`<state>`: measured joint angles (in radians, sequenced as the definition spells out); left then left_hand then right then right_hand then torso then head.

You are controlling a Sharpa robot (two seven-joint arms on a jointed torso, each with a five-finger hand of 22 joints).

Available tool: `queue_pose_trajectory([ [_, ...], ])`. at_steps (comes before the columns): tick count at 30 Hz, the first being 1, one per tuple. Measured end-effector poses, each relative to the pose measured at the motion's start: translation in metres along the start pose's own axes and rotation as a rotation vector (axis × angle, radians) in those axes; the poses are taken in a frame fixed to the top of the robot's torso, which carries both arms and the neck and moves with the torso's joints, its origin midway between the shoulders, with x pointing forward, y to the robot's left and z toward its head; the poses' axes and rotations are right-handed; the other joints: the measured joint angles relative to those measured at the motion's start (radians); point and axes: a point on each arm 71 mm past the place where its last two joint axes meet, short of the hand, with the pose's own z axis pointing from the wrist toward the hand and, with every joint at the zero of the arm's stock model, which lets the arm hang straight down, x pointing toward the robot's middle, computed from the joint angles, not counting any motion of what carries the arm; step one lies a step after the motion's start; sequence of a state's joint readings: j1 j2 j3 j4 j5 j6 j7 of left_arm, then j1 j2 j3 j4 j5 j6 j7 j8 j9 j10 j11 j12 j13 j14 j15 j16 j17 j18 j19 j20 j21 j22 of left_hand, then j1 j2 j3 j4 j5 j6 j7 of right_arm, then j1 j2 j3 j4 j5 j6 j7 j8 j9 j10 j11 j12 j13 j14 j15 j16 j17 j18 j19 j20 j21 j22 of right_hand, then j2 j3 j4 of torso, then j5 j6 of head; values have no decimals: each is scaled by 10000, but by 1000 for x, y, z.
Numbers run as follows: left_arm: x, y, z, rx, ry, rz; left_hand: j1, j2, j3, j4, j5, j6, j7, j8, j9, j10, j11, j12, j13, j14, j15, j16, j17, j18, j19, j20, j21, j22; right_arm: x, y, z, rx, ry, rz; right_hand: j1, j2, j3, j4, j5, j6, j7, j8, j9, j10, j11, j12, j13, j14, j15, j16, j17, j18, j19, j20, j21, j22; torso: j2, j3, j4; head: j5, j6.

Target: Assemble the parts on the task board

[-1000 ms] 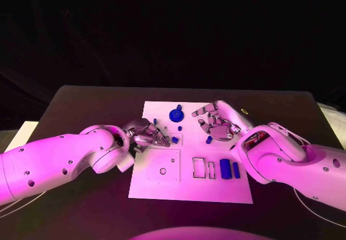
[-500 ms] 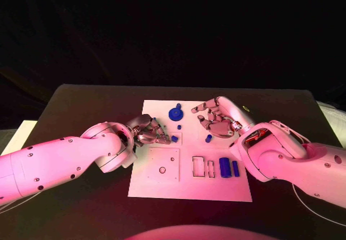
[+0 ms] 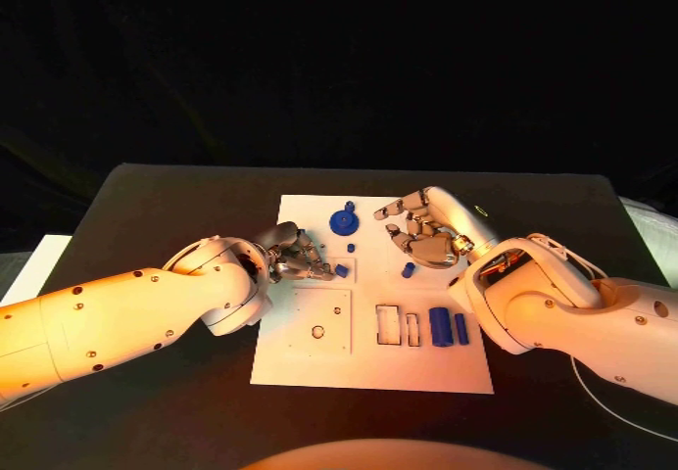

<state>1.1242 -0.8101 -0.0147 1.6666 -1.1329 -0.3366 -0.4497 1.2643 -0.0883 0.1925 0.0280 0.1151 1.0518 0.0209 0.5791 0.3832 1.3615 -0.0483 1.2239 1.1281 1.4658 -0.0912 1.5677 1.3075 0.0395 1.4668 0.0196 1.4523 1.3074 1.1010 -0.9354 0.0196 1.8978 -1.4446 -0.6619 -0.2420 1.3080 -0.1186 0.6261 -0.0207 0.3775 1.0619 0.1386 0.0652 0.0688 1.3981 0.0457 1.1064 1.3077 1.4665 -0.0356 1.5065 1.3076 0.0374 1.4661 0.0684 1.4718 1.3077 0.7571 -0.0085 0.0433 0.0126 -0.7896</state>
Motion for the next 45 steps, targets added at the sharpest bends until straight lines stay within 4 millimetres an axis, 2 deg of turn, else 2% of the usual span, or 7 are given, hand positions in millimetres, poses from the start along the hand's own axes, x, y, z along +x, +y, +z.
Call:
queue_pose_trajectory([
  [21, 5, -5, 6, -375, 17, 327, -3, 3, -176, 122, 0, -35, -36, 142, 52, 72, -2, 107, 93, -1, -71, 0, -2, 0, -37, -35, 57, 0, -1, 0, 0, 3, -15, 11, 0, 0, 0, 0, 0, -1, 0, 0, -2, 0, 0, 0, 0, 0, 0, 0, -2, 0, 0, 0, 0, -2, -3, 6, -6, -8, -30],
  [41, 7, -7, 7, -463, -31, 298, -94, 93, -311, 257, 0, -72, -73, 280, 83, 178, -37, 196, 186, -2, -70, 0, -3, 1, -1, -71, 118, -1, -1, -1, 1, 34, -14, 4, -39, 39, -57, 0, 0, -1, -1, 0, 5, 0, 0, 0, -1, 0, 0, 0, 5, 0, 0, -1, 0, -4, -4, 4, 0, -39, -54],
  [45, 7, -7, 7, -494, -37, 298, -92, 173, -311, 257, 0, -72, -73, 319, 83, 178, -37, 197, 200, -2, -70, 0, 1, 0, -1, -71, 117, -1, -1, -1, 1, 35, -13, 5, -39, 39, -57, 0, 0, -1, -1, 0, 5, 0, 0, 0, -1, 0, 0, 0, 4, 0, 0, -1, 0, -4, -4, 2, 2, -44, -65],
])
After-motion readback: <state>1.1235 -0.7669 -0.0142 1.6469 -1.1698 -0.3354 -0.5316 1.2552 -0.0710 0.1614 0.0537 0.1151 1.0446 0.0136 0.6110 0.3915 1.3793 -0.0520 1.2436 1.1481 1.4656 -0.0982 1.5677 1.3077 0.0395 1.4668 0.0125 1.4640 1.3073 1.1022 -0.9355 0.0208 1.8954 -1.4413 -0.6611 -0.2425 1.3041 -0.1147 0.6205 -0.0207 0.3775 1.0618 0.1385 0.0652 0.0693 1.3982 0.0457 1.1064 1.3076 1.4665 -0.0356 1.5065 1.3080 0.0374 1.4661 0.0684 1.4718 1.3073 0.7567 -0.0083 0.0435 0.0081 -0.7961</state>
